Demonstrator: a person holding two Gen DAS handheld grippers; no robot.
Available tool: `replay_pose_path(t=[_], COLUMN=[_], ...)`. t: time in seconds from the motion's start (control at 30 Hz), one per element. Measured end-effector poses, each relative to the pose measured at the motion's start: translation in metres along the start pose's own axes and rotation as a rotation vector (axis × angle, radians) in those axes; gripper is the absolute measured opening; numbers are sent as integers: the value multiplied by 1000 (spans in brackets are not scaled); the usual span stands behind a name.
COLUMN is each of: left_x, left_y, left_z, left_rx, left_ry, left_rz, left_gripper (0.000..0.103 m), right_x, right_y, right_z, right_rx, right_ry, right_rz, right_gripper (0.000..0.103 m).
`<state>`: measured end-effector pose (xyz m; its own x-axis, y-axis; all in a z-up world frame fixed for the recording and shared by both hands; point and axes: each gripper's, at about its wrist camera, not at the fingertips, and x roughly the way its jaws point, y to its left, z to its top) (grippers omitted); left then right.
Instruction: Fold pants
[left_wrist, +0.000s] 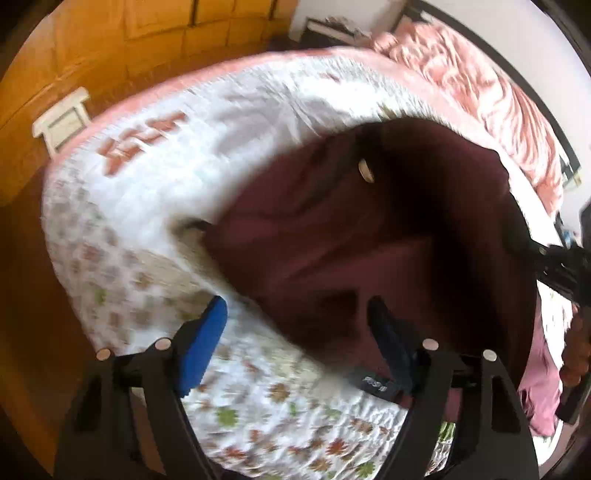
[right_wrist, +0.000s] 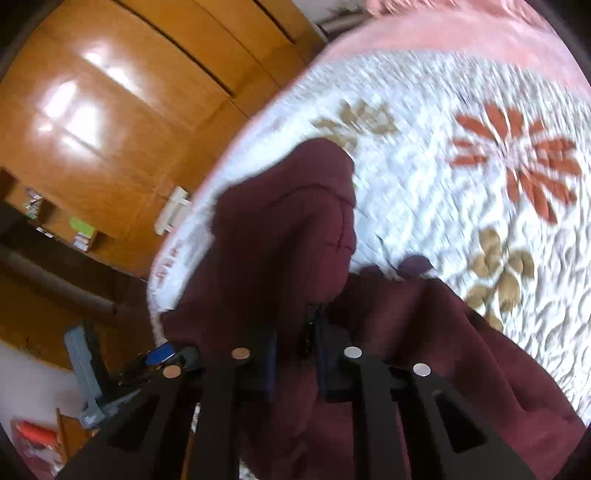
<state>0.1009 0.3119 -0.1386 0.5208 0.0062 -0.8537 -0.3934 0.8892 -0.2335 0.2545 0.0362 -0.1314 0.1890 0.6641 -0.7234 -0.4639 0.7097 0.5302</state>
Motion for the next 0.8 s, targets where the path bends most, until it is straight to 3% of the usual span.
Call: replay_pose_path(t=[0.1, 0.2, 0.3, 0.43, 0.53, 0.7, 0.8], left_x=[-23, -36, -36, -29, -33, -25, -29], left_y=[15, 26, 27, 21, 8, -23, -47], left_z=[6, 11, 7, -5, -10, -1, 6], left_rx=[-25, -83, -128, -207, -174, -50, 62], left_ry=[-52, -47, -16, 21, -5, 8, 5], left_rz=[27, -19, -135, -346, -389, -293, -177], left_gripper=[78, 83, 83, 82, 82, 83, 84], right_x=[-10, 2, 24, 45, 56, 66, 66], right_y=[30, 57, 79, 85, 87, 94, 97], right_z=[-6, -17, -39, -55, -58, -63, -64], right_rx=[-98, -182, -248, -227, -224, -265, -270], right_ry=[-28, 22, 82, 115, 123, 132, 126], right_rz=[97, 140, 170, 191, 174, 127, 120], right_gripper=[16, 16, 16, 17, 18, 19, 20])
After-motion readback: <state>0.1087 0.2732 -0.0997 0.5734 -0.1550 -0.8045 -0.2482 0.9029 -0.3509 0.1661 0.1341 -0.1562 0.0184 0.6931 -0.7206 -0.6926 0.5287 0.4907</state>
